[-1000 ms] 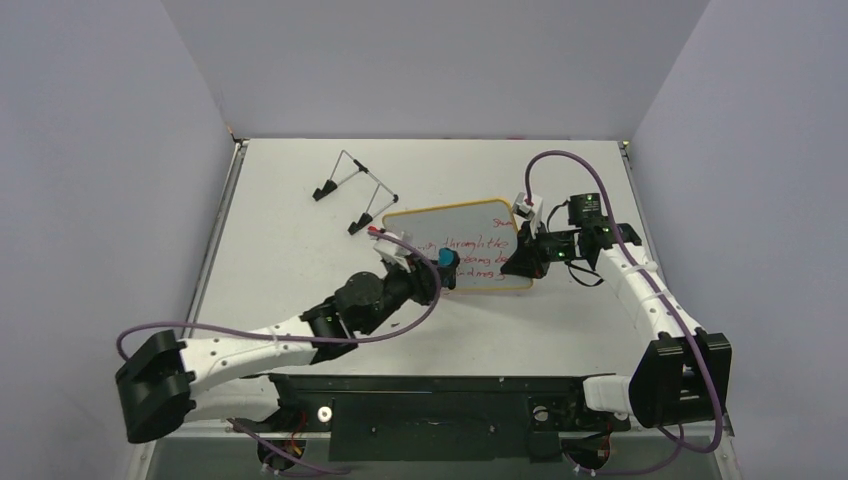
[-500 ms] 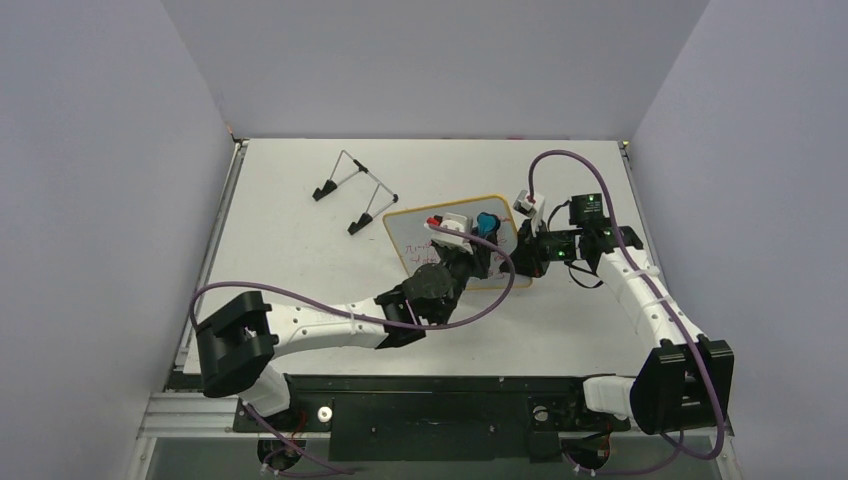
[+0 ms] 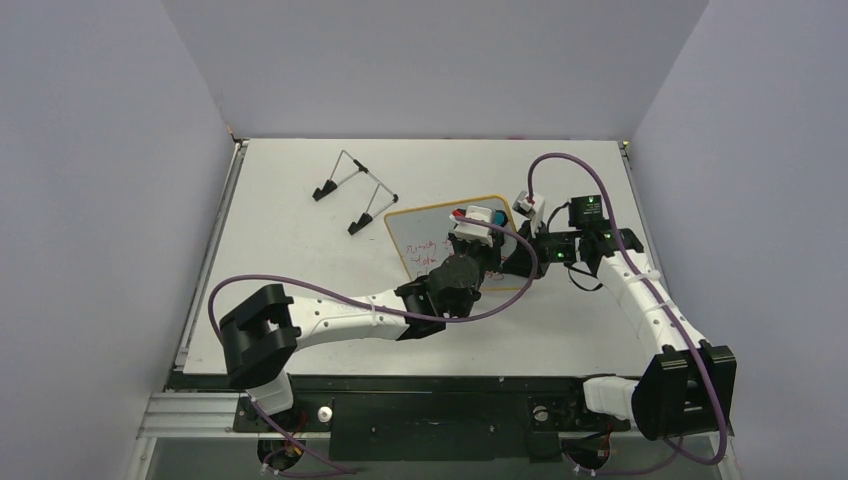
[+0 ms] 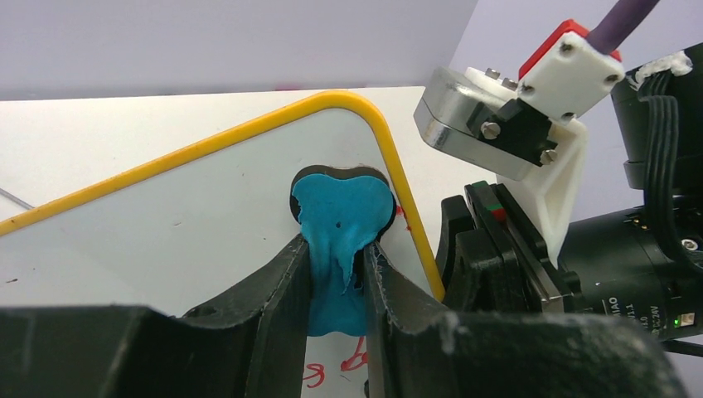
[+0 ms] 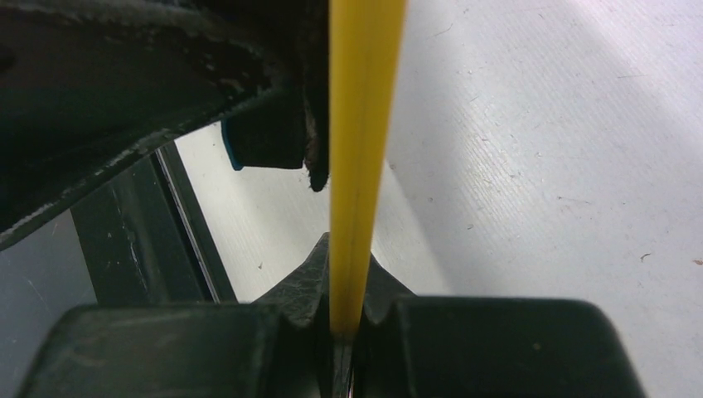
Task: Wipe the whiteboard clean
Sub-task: Erase the center of the board with the whiteboard.
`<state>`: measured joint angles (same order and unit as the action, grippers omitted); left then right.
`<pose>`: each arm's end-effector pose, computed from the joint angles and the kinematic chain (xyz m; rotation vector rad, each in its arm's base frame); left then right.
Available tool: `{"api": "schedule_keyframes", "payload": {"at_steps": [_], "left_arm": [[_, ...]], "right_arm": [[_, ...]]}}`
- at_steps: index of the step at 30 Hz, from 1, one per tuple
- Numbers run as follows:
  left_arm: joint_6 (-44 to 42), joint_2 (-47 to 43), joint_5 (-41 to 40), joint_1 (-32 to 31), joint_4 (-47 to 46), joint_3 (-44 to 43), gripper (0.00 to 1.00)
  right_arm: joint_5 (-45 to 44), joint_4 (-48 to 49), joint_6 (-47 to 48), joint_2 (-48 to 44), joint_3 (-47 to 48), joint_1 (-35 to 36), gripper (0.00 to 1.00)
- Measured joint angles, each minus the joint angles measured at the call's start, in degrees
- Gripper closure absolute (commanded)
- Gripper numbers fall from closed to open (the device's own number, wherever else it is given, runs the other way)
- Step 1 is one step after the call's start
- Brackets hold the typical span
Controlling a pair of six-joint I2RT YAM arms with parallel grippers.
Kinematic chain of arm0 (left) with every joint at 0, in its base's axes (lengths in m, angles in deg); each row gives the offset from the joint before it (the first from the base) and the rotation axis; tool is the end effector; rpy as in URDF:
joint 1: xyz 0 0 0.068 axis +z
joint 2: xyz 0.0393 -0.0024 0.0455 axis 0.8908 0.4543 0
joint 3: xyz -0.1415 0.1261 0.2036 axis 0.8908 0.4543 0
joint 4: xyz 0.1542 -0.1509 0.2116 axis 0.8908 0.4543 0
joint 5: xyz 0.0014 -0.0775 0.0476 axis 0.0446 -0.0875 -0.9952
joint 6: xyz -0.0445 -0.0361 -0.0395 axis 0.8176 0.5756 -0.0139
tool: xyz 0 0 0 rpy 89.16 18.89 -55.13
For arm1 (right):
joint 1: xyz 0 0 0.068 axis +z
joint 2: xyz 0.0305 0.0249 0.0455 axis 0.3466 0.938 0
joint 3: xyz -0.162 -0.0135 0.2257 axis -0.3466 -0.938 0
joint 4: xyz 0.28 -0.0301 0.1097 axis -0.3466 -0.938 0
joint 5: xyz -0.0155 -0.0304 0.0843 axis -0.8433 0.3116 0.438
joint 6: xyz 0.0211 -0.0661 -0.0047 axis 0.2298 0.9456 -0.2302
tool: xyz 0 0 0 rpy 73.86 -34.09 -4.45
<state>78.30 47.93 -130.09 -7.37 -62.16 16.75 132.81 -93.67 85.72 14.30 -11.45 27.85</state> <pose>0.1888 -0.4031 0.2928 0.0945 1.5542 -0.5143 0.2771 0.0851 0.2629 -0.9559 2.0117 1.0995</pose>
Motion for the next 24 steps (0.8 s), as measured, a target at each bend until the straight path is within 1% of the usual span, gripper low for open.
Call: {"api": "schedule_keyframes", "payload": {"at_steps": [8, 16, 24], "left_arm": [[1.0, -0.3, 1.2, 0.3, 0.9, 0.0, 1.00], [3.8, -2.2, 7.3, 2.3, 3.0, 1.0, 1.00], [5.0, -2.8, 8.2, 2.2, 3.0, 1.6, 1.00]], "right_arm": [[-0.2, -1.2, 1.4, -0.2, 0.0, 0.0, 1.00], [-0.6, -2.4, 2.9, -0.1, 0.8, 0.0, 1.00], [-0.7, -4.2, 6.3, 0.1, 1.1, -0.2, 1.00]]}}
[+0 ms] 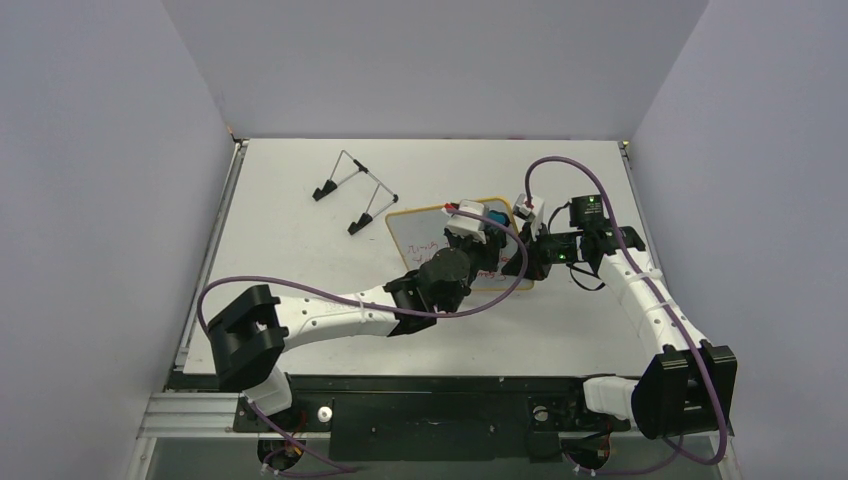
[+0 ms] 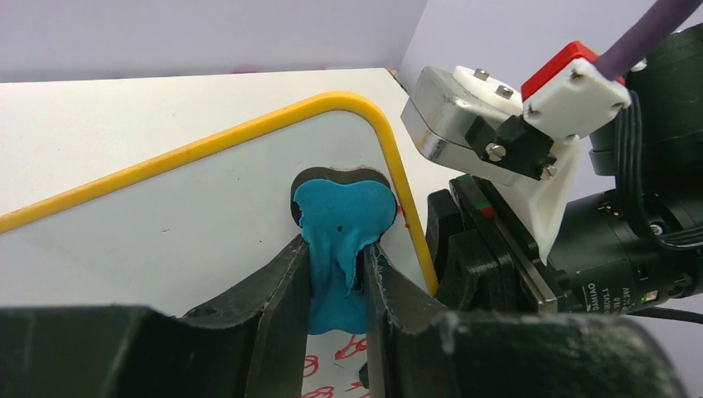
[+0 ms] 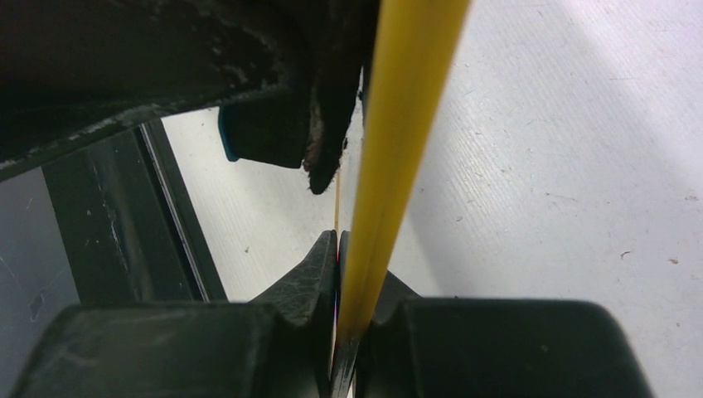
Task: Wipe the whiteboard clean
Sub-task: Erase the center of the board with the whiteboard.
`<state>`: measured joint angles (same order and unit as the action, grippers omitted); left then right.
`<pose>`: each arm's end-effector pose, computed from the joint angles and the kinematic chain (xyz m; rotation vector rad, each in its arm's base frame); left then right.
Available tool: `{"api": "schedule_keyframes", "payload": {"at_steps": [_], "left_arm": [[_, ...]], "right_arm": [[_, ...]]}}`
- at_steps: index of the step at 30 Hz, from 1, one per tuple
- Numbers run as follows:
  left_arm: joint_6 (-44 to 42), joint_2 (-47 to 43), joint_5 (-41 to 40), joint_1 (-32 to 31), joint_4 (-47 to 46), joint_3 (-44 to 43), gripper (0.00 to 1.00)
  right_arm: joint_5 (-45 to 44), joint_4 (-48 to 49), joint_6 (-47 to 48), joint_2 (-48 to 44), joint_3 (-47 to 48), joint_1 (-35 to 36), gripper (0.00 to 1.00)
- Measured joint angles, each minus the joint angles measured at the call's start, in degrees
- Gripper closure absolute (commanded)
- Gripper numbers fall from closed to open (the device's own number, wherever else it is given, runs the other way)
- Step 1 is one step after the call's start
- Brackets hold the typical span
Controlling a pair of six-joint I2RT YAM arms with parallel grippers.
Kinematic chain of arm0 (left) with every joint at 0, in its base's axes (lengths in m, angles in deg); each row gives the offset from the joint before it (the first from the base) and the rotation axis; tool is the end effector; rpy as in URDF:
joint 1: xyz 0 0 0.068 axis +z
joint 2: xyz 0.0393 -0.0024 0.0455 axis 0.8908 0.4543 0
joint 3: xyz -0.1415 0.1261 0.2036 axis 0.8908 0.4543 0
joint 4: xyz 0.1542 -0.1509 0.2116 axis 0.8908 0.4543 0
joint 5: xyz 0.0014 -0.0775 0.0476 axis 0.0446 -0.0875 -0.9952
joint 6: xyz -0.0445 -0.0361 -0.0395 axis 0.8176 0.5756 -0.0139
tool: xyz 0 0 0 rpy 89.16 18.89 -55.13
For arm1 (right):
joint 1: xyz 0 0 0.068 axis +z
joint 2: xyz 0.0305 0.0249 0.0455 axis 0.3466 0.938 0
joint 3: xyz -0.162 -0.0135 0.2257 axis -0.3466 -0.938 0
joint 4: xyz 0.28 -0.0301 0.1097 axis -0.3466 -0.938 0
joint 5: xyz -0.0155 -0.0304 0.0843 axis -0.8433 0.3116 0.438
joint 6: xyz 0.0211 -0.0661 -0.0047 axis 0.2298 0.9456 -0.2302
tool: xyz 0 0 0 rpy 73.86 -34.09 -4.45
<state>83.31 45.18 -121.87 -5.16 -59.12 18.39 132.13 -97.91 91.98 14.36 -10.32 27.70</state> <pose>0.1968 -0.3927 0.2958 0.1325 1.5853 -0.6399 0.2735 0.0835 0.2649 -1.0343 1.9932 1.0585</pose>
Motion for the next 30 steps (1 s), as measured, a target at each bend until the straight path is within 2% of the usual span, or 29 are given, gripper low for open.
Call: {"api": "schedule_keyframes", "payload": {"at_steps": [18, 30], "left_arm": [[3.8, -2.7, 5.6, 1.5, 2.8, 1.3, 1.00], [2.8, -4.3, 3.9, 1.3, 3.7, 2.7, 1.00]], "right_arm": [[0.3, -1.0, 3.2, 0.0, 0.1, -0.2, 1.00], [0.6, -1.5, 4.8, 0.0, 0.1, 0.0, 1.00]]}}
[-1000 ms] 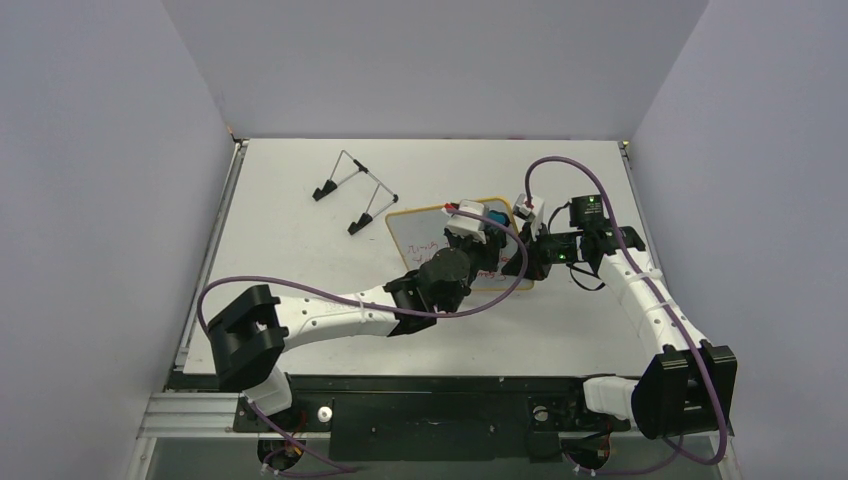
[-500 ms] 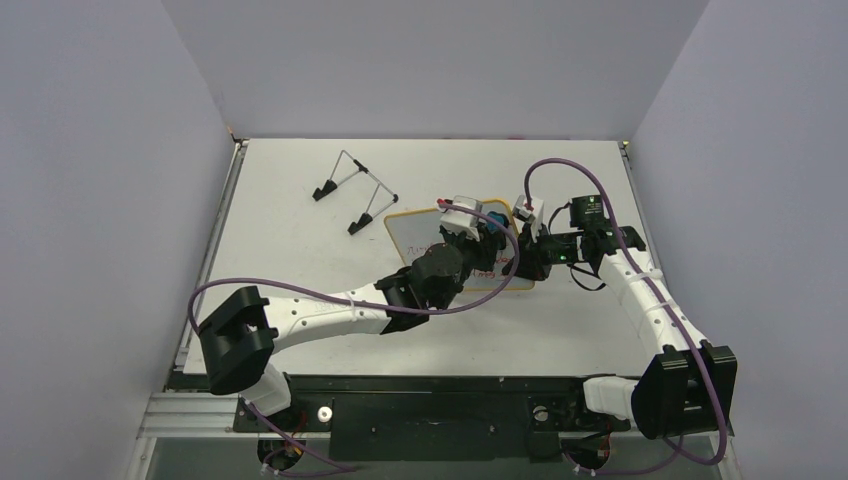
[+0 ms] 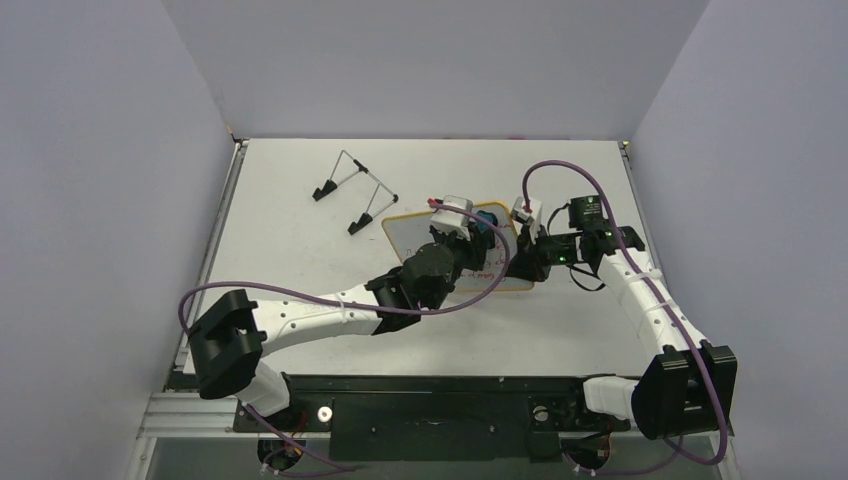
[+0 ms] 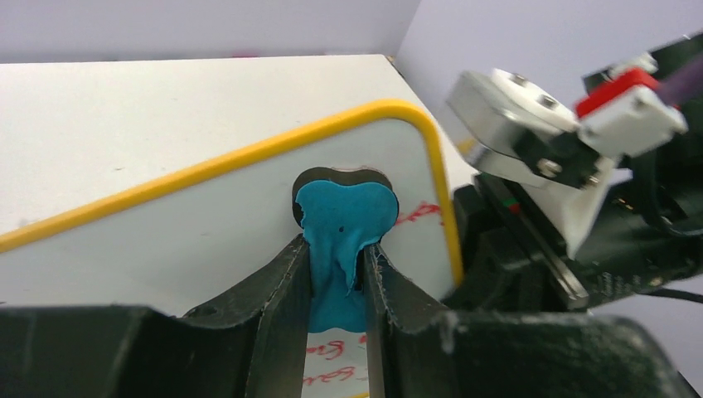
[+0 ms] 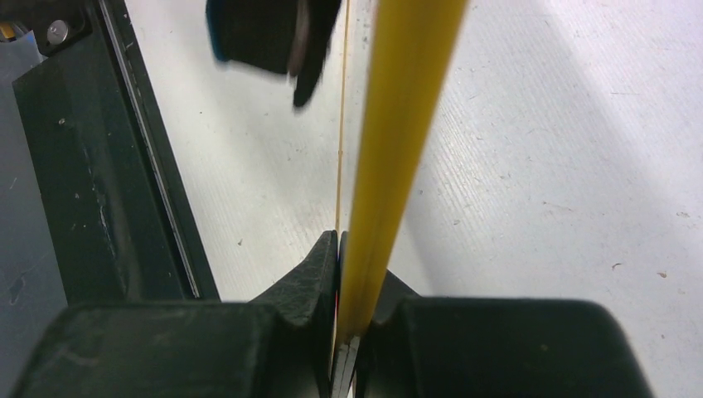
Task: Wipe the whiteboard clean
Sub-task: Erase the center of the board with the whiteboard.
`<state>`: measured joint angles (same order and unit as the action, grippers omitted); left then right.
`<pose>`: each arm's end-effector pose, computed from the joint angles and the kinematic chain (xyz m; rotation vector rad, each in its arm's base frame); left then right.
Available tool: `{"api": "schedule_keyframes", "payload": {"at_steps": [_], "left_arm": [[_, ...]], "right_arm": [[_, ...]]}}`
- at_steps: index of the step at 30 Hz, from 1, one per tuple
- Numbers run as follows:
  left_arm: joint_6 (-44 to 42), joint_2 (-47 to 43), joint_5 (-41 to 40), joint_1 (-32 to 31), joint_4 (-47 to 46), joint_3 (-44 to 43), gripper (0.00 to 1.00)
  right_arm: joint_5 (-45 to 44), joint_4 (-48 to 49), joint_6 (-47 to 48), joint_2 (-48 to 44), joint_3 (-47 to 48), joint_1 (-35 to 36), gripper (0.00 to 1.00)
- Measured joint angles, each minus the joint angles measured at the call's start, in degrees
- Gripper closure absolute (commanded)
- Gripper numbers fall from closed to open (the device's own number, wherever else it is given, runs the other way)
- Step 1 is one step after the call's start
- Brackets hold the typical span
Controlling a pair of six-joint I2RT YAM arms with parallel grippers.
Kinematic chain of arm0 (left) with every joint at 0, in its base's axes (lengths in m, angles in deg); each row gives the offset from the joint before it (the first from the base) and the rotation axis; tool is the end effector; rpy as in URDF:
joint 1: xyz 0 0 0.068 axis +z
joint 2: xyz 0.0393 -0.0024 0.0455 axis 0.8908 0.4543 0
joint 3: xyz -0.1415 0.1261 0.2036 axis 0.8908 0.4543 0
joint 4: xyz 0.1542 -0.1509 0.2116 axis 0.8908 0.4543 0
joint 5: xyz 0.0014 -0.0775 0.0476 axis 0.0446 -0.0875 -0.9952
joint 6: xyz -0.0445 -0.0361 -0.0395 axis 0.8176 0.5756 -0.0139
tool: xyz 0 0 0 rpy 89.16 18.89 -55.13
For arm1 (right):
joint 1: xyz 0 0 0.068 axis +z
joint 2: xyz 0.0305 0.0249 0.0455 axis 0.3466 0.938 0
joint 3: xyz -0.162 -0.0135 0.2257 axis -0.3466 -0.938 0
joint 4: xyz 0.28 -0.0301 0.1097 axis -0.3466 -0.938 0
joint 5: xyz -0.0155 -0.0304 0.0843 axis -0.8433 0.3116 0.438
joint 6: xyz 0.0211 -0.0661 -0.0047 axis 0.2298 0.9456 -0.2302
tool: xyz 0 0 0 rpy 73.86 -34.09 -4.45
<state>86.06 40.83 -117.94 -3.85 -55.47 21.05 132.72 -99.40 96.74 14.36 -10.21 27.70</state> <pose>0.1968 -0.3751 0.3008 0.1508 1.6177 -0.6893 0.2711 0.0835 0.2646 -1.1019 1.9467 1.0403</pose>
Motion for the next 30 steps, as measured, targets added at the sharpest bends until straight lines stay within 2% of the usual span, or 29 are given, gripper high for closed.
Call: {"api": "schedule_keyframes", "payload": {"at_steps": [6, 11, 18, 25, 30], "left_arm": [[0.2, -3.2, -0.3, 2.4, 0.7, 2.1, 1.00], [-0.3, -2.2, -0.7, -0.6, 0.7, 1.2, 1.00], [-1.2, 2.4, 0.7, -4.0, 1.3, -4.4, 1.00], [-0.6, 2.2, 0.8, -2.8, 1.4, -3.8, 1.00], [0.7, -0.5, -0.6, 0.5, 2.4, -1.2, 1.00]], "right_arm": [[0.0, 0.1, -0.2, 0.0, 0.0, 0.2, 1.00], [0.1, 0.0, -0.1, 0.0, 0.0, 0.6, 1.00], [0.2, -0.6, -0.3, -0.1, 0.0, 0.8, 1.00], [0.1, -0.4, -1.4, 0.0, 0.0, 0.8, 1.00], [-0.1, -0.4, -2.9, 0.0, 0.0, 0.8, 1.00]]}}
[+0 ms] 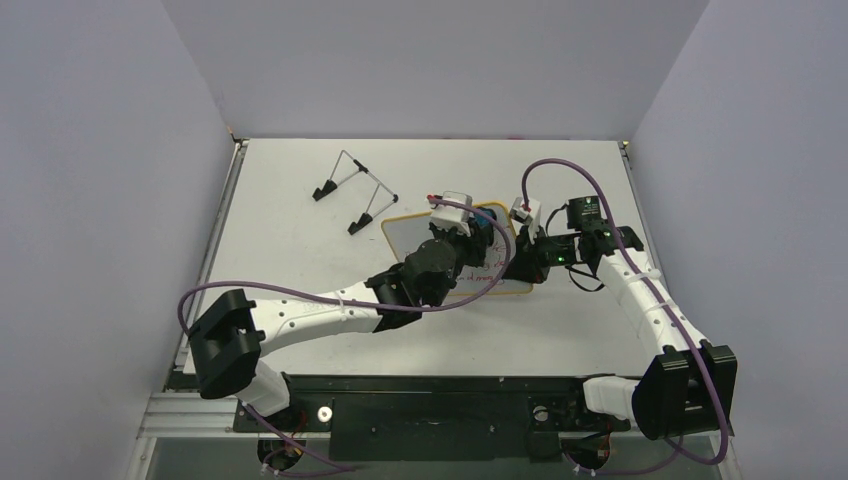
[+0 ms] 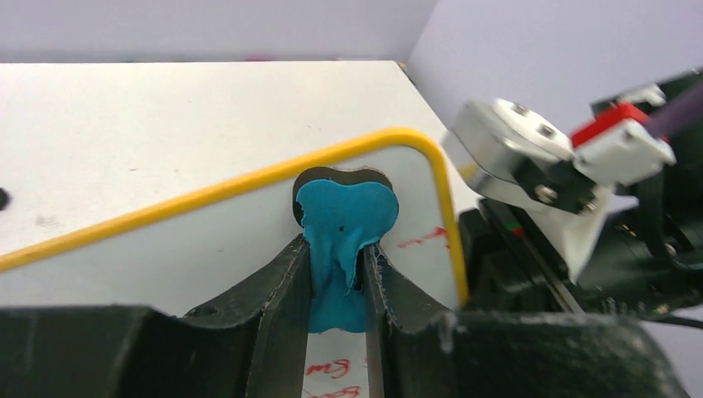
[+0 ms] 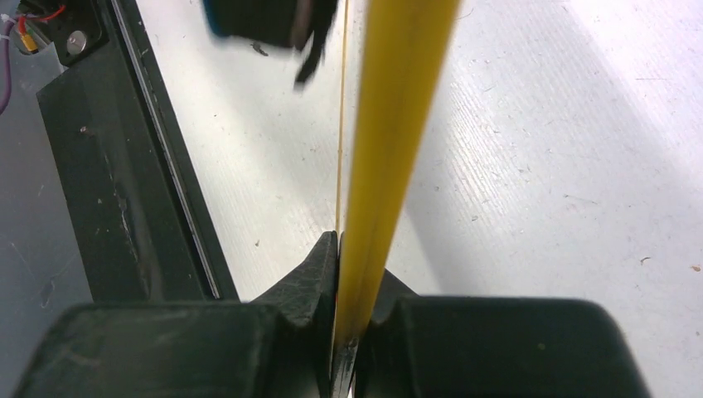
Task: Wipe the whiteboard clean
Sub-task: Erase the center of the board with the whiteboard.
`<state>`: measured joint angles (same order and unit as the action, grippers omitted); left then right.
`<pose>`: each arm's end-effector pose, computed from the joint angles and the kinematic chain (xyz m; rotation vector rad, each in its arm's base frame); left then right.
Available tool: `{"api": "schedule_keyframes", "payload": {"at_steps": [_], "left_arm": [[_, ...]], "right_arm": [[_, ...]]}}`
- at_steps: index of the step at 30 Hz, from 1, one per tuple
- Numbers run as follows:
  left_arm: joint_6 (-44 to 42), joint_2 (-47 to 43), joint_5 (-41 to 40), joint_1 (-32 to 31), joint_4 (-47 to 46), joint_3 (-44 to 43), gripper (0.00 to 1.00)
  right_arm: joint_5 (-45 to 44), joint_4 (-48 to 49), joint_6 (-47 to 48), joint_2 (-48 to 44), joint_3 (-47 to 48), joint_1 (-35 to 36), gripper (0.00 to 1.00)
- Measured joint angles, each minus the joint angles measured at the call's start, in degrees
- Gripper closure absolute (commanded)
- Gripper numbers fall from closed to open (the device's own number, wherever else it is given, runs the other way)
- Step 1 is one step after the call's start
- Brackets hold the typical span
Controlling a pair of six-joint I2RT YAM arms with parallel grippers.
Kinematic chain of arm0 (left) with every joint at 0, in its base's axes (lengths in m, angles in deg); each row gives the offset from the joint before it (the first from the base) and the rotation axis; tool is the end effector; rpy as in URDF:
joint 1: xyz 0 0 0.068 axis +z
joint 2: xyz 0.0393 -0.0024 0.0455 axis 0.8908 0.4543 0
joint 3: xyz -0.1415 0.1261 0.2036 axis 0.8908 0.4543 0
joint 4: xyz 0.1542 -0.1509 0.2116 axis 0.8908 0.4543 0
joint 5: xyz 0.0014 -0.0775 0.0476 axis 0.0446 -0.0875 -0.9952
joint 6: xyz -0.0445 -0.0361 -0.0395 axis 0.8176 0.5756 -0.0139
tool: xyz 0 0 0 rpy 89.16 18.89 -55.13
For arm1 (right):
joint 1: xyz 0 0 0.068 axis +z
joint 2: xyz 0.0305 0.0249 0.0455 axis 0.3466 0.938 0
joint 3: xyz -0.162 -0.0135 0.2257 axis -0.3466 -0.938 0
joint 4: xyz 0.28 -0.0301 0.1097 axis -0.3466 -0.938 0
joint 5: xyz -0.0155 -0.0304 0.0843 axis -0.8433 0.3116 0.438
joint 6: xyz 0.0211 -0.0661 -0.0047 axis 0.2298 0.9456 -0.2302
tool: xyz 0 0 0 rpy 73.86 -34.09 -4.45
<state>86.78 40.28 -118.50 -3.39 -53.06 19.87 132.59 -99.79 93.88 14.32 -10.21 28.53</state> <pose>0.1999 -0.3727 0.3080 0.1326 1.6277 -0.6773 0.2692 0.0872 0.2643 -1.0724 1.9854 1.0756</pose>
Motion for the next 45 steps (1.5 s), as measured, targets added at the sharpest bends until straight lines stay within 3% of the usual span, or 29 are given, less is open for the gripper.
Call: {"api": "schedule_keyframes", "payload": {"at_steps": [11, 26, 45], "left_arm": [[0.1, -1.3, -1.7, 0.7, 1.0, 0.2, 1.00], [-1.4, 2.5, 4.5, -1.3, 7.1, -6.7, 1.00], [4.0, 0.5, 15.1, 0.0, 11.7, -1.3, 1.00]], "right_arm": [[0.0, 0.0, -0.5, 0.0, 0.0, 0.0, 1.00], [0.0, -0.4, -0.5, -0.1, 0.0, -0.4, 1.00], [0.0, 0.0, 0.6, -0.1, 0.0, -0.2, 1.00]]}}
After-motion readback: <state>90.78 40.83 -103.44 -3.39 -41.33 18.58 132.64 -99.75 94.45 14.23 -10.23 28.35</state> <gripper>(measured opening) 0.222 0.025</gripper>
